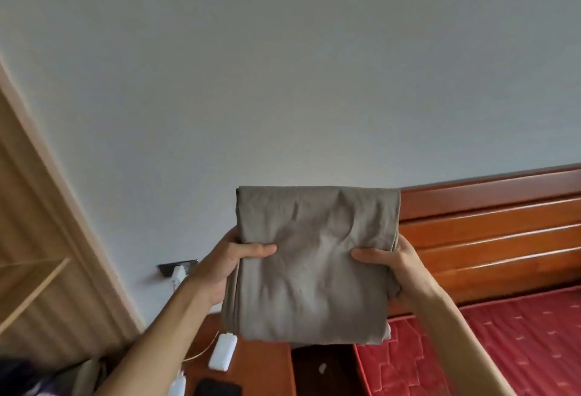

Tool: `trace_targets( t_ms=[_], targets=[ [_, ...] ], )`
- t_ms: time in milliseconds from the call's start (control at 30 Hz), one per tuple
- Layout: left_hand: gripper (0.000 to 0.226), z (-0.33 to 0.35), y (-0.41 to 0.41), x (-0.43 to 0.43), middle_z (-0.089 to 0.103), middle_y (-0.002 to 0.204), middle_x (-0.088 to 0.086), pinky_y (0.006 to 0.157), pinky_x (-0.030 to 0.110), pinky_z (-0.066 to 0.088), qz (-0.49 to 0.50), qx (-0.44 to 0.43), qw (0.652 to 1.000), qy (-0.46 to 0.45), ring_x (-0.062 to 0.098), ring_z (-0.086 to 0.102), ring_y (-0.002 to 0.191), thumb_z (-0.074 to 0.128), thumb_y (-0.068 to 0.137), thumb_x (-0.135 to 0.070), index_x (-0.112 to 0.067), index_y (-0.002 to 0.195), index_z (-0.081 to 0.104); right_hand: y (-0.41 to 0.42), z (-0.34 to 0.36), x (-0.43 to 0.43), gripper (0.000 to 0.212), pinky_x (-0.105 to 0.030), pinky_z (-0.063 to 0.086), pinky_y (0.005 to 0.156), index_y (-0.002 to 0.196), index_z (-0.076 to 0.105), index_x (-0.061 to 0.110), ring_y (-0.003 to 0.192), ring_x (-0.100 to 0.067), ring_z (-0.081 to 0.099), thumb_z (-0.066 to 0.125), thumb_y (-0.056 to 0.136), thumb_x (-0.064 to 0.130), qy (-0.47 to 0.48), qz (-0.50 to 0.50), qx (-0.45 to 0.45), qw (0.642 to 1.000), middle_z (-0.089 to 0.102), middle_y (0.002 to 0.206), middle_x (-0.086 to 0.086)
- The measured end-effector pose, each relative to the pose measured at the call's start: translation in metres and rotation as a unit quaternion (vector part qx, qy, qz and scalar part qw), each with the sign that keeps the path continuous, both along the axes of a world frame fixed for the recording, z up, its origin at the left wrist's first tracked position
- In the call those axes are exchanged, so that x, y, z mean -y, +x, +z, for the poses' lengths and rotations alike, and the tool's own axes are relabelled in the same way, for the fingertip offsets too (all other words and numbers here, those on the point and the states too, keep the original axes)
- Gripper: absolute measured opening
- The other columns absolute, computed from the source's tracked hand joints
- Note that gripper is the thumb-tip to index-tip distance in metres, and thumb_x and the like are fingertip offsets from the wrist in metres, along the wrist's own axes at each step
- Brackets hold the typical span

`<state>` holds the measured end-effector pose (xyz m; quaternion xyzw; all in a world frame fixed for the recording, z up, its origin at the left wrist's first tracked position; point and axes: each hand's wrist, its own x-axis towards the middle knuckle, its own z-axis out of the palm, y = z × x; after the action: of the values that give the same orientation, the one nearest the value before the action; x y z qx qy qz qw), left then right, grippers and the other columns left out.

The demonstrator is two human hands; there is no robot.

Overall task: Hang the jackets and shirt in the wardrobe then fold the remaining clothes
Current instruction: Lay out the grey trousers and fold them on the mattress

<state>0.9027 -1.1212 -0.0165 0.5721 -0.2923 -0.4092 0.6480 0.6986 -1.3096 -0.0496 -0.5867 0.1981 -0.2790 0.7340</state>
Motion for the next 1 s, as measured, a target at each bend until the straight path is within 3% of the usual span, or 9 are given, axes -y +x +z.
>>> trace_targets(
  t_ms=[167,300,400,500,633,700,800,900,1000],
  targets=[
    [0.040,-0.012,0.069,-0.087,0.071,0.117,0.020,0.084,0.043,0.056,0.096,-0.013,0.995,-0.005,0.036,0.070,0.104,0.069,0.078,0.005,-0.007,0.116,0.069,0.106,-0.012,-0.050,0.058,-0.044,0.057,0.087,0.117,0.066,-0.002,0.107,-0.038,0.068,0.082,0.062,0.010,0.066,0.164,-0.042,0.983,0.070,0.116,-0.022],
    [0.056,-0.025,0.117,-0.148,0.071,0.118,0.018,0.086,0.042,0.058,0.185,-0.035,0.982,-0.024,0.035,0.069,0.108,0.085,0.065,-0.010,-0.007,0.118,0.069,0.184,-0.020,-0.094,0.049,-0.039,0.060,0.078,0.115,0.067,-0.003,0.104,-0.037,0.069,0.074,0.067,0.005,0.085,0.232,-0.036,0.968,0.070,0.115,-0.023],
    [0.064,-0.038,0.144,-0.185,0.070,0.121,0.017,0.100,0.048,0.050,0.251,-0.048,0.966,-0.024,0.033,0.068,0.112,0.091,0.060,-0.020,-0.008,0.119,0.071,0.237,-0.020,-0.123,0.051,-0.041,0.060,0.074,0.116,0.065,-0.001,0.099,-0.037,0.071,0.075,0.066,0.004,0.083,0.264,-0.026,0.961,0.071,0.111,-0.022],
    [0.052,-0.048,0.165,-0.213,0.073,0.116,0.012,0.100,0.047,0.050,0.360,-0.009,0.933,-0.023,0.030,0.069,0.109,0.082,0.068,-0.014,-0.009,0.119,0.070,0.290,-0.027,-0.143,0.053,-0.038,0.060,0.072,0.117,0.063,0.000,0.099,-0.037,0.071,0.076,0.066,0.004,0.056,0.301,-0.015,0.952,0.072,0.111,-0.021],
    [0.031,-0.048,0.188,-0.242,0.077,0.105,0.003,0.085,0.031,0.057,0.463,0.111,0.879,0.001,0.021,0.073,0.099,0.077,0.079,0.000,-0.015,0.106,0.073,0.358,-0.038,-0.164,0.055,-0.041,0.056,0.081,0.115,0.067,0.002,0.103,-0.035,0.070,0.083,0.064,0.012,0.011,0.379,-0.048,0.924,0.072,0.112,-0.018],
    [0.027,-0.048,0.202,-0.258,0.077,0.107,0.000,0.086,0.032,0.056,0.496,0.132,0.858,0.019,0.018,0.073,0.100,0.080,0.079,-0.007,-0.022,0.101,0.076,0.389,-0.040,-0.177,0.054,-0.041,0.055,0.083,0.114,0.069,0.003,0.102,-0.033,0.071,0.086,0.063,0.013,-0.006,0.420,-0.062,0.905,0.073,0.111,-0.016],
    [0.042,-0.047,0.218,-0.284,0.075,0.112,-0.005,0.099,0.046,0.051,0.555,0.146,0.817,0.057,0.017,0.071,0.105,0.086,0.069,-0.030,-0.027,0.110,0.074,0.434,-0.032,-0.200,0.044,-0.036,0.058,0.076,0.110,0.071,0.003,0.098,-0.031,0.073,0.087,0.069,0.007,-0.021,0.470,-0.071,0.880,0.075,0.106,-0.015],
    [0.061,-0.043,0.225,-0.304,0.074,0.114,-0.005,0.101,0.050,0.050,0.611,0.141,0.775,0.072,0.018,0.069,0.109,0.089,0.062,-0.042,-0.024,0.117,0.071,0.475,-0.027,-0.224,0.033,-0.039,0.059,0.079,0.106,0.074,0.005,0.094,-0.028,0.074,0.082,0.074,0.008,-0.055,0.518,-0.071,0.851,0.077,0.101,-0.012],
    [0.062,-0.045,0.225,-0.327,0.075,0.111,-0.003,0.099,0.050,0.052,0.661,0.129,0.734,0.090,0.019,0.070,0.107,0.089,0.059,-0.045,-0.022,0.115,0.071,0.510,-0.030,-0.258,0.037,-0.040,0.061,0.076,0.106,0.073,0.010,0.091,-0.021,0.074,0.085,0.072,0.012,-0.068,0.552,-0.072,0.828,0.077,0.099,-0.006]
  ],
)
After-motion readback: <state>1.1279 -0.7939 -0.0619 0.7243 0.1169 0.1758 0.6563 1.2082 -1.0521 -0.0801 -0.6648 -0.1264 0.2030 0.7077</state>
